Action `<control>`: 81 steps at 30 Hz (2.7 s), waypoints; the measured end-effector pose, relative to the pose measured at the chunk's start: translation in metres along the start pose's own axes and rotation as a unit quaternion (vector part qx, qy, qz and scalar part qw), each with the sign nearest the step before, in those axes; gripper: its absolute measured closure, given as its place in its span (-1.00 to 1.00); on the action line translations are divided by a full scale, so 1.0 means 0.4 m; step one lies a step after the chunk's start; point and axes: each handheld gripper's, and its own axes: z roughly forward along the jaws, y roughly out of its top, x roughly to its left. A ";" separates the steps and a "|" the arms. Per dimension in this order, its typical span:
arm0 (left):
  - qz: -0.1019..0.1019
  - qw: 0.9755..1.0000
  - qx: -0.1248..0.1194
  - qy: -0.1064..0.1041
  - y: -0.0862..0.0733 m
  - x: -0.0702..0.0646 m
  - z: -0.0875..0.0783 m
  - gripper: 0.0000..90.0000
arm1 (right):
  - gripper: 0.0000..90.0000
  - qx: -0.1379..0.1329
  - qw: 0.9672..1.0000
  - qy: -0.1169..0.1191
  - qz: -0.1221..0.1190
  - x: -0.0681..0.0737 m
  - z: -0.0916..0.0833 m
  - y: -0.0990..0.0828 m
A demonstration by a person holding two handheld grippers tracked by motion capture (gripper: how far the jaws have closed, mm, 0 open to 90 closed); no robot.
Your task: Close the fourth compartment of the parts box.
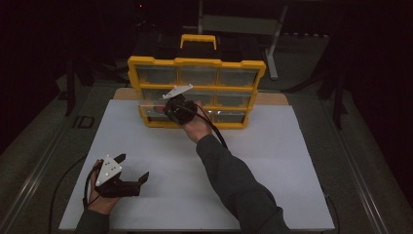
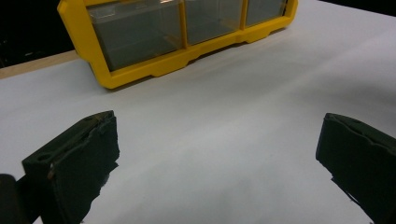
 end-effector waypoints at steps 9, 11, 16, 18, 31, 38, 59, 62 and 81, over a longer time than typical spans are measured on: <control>0.000 1.000 0.000 0.000 0.000 0.001 0.000 -1.00 | 1.00 0.001 1.000 -0.010 0.005 -0.011 0.004 -0.002; 0.000 1.000 0.000 0.000 0.000 0.001 -0.001 -1.00 | 1.00 0.001 1.000 -0.013 0.003 -0.015 0.006 -0.003; 0.000 1.000 0.000 0.000 0.000 0.000 -0.001 -1.00 | 1.00 0.002 1.000 -0.017 0.005 -0.020 0.009 -0.004; 0.000 1.000 0.001 0.000 0.000 0.000 0.000 -1.00 | 1.00 0.005 1.000 -0.020 0.002 -0.021 0.010 -0.003; -0.001 1.000 0.000 -0.001 -0.001 0.000 0.000 -1.00 | 1.00 0.008 0.999 -0.035 -0.001 -0.033 0.022 0.002; -0.001 1.000 0.000 -0.001 -0.001 0.001 0.000 -1.00 | 1.00 0.007 0.999 -0.043 0.004 -0.041 0.030 0.002; 0.000 1.000 0.000 0.000 -0.001 0.001 0.000 -1.00 | 1.00 0.010 0.998 -0.061 -0.001 -0.051 0.046 0.010; 0.000 1.000 0.000 -0.001 -0.001 0.001 0.000 -1.00 | 1.00 0.010 0.998 -0.065 0.000 -0.052 0.049 0.012; -0.001 1.000 0.000 -0.001 -0.001 0.001 0.001 -1.00 | 1.00 0.013 0.997 -0.079 0.010 -0.065 0.065 0.021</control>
